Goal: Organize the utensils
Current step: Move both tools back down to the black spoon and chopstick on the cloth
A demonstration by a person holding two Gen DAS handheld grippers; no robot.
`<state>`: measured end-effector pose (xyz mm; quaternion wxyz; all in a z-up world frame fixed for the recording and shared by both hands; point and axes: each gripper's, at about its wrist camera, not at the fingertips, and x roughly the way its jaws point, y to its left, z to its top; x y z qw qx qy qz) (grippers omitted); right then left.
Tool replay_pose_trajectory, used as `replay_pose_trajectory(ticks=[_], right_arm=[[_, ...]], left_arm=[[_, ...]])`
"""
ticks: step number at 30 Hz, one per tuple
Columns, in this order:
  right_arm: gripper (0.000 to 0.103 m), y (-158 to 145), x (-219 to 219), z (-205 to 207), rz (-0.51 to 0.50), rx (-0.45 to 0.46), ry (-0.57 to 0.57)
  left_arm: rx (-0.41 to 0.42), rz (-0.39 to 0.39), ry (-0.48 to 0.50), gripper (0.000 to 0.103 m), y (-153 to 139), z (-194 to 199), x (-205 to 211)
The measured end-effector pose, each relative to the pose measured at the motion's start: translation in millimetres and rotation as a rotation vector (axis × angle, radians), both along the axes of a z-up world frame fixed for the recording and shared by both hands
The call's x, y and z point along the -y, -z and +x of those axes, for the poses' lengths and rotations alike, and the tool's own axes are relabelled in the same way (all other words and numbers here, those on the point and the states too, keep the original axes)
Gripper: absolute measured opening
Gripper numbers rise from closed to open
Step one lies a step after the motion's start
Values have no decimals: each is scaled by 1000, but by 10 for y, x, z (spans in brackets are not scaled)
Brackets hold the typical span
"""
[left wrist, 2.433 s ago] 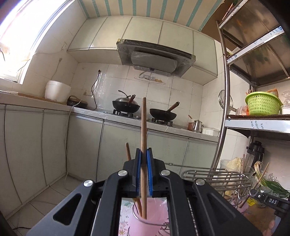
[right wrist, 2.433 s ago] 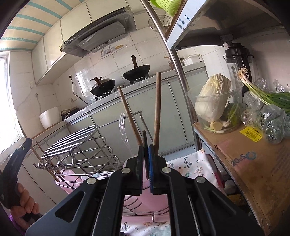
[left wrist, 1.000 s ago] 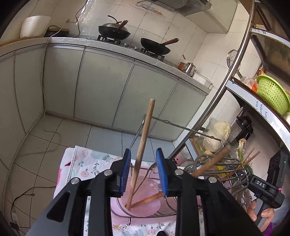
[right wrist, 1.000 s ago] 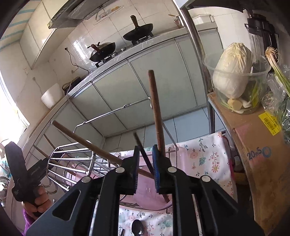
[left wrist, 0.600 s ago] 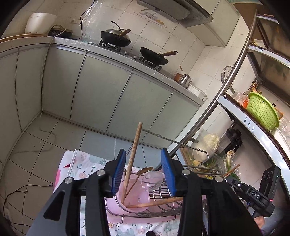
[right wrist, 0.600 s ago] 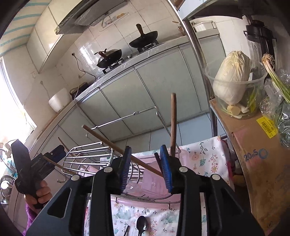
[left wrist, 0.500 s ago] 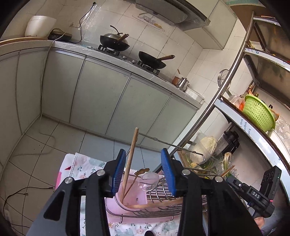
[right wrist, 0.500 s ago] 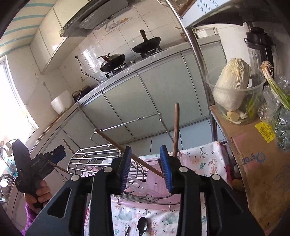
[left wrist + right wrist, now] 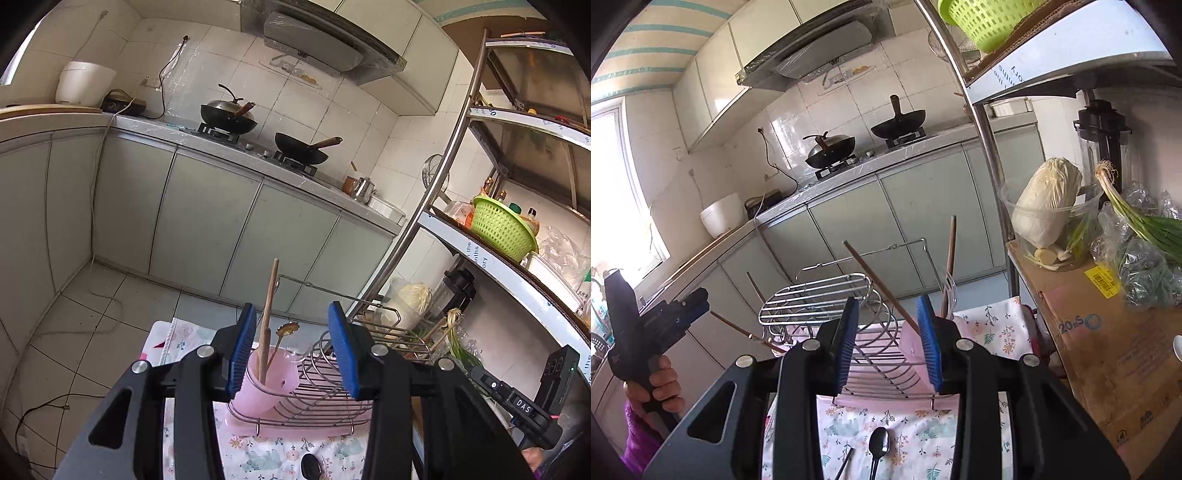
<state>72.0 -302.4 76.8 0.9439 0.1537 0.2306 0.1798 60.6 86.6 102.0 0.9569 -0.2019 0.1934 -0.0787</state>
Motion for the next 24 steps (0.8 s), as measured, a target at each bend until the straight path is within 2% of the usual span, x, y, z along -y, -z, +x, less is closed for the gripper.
replay_pose_trajectory(ticks=[7,13,16,20,24], right_arm=[[33,353,-83,-178,-20,-89,-27],[33,769,-177,-237,-30,-194,-49],[33,1014,-243,-246,-30,-268,-68],[33,1270,-312,-265,-32,-352,-99],[33,1444,-337,-279,-26,-406,-120]], left_arm=[[-25,56,-7,41,207,-265,90],[-129,103,34,42,638,-345,271],[-238,128,88,42,944,-292,408],[-448,139,202,38,1428,-173,577],[-634,140,281,17,1856,-34,754]])
